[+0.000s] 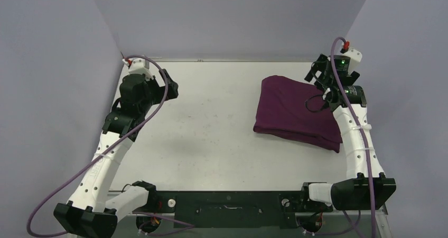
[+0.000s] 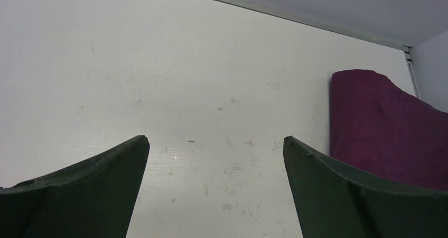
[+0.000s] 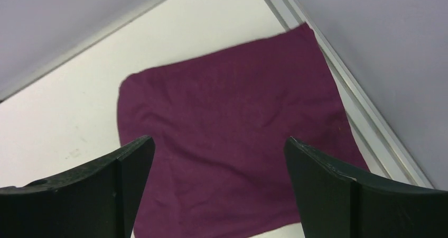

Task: Open and lay out the surgical kit
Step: Move the surgical kit at the center of the board.

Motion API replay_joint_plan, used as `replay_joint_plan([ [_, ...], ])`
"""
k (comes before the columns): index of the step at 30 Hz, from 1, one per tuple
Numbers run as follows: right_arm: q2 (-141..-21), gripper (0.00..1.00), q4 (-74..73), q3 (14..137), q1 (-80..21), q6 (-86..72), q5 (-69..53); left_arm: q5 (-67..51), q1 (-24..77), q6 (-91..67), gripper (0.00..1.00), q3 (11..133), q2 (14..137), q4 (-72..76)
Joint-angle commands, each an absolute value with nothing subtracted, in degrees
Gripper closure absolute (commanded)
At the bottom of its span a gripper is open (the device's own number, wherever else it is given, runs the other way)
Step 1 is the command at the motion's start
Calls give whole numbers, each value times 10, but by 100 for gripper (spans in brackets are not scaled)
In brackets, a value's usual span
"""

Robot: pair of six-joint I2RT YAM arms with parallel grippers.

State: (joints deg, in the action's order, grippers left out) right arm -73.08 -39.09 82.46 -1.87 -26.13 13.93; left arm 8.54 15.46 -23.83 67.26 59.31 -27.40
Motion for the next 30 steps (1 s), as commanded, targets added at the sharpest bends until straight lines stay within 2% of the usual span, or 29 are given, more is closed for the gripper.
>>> replay_joint_plan([
  [1,-723,10,-409,814,-7,-270,147,41,156,-276,4,665,593,-180],
  [7,-739,10,-385,814,7,-266,187,29,134,-271,4,584,588,-114],
  [14,-828,10,-370,898,90,-213,131,-18,66,-274,4,597,611,-105],
  [17,-904,10,-375,961,126,-185,77,-21,46,-279,4,595,623,-100],
  [20,-983,10,-405,1035,172,-206,-63,-5,50,-259,4,605,635,-100],
  [23,-1032,9,-428,1050,193,-230,-113,-9,49,-231,4,622,652,-126],
  [25,-1044,7,-443,1036,195,-227,-94,-37,48,-223,4,639,670,-160],
  [30,-1024,7,-448,955,195,-199,43,-74,47,-243,4,635,698,-189],
])
